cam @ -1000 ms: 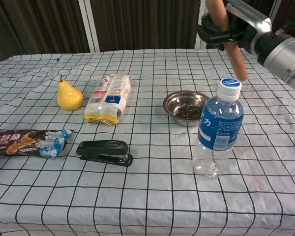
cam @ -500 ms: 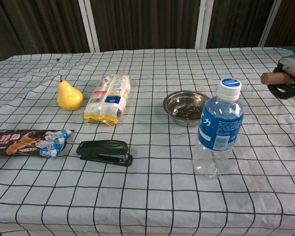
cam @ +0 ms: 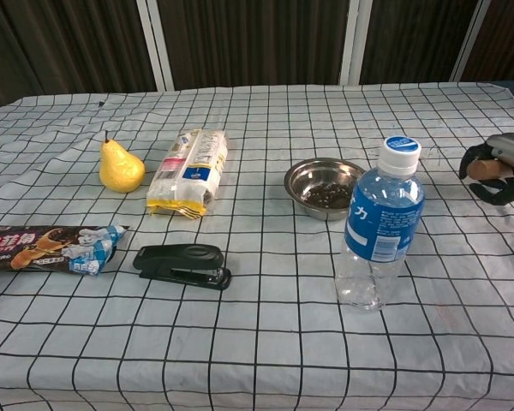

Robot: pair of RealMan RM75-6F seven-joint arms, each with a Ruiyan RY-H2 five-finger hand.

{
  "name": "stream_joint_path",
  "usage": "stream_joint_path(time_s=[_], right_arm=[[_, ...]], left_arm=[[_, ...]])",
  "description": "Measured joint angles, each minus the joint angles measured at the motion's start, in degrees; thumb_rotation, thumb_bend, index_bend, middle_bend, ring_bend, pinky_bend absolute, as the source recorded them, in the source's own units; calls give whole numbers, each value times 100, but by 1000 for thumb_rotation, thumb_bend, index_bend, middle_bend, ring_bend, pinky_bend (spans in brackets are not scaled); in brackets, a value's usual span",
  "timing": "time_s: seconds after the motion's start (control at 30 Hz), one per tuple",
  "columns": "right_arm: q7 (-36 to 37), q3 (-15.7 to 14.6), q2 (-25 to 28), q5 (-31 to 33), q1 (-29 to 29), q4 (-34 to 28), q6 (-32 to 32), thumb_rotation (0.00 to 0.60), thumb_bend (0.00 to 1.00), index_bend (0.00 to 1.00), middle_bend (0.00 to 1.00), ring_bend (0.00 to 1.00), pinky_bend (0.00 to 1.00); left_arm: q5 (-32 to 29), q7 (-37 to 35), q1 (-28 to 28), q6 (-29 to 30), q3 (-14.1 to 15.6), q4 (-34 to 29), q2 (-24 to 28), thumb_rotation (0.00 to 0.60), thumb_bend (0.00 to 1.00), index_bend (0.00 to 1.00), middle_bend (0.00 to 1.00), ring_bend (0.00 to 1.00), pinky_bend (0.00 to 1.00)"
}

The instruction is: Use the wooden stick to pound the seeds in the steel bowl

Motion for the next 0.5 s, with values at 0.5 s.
stream_joint_path(time_s=[0.5], right_arm=[[-843,86,805,33,-141,-1669,153,598,210,0,3,39,324]], left_arm=[[40,68,10,7,28,-33,10,600,384,0,0,0,53]])
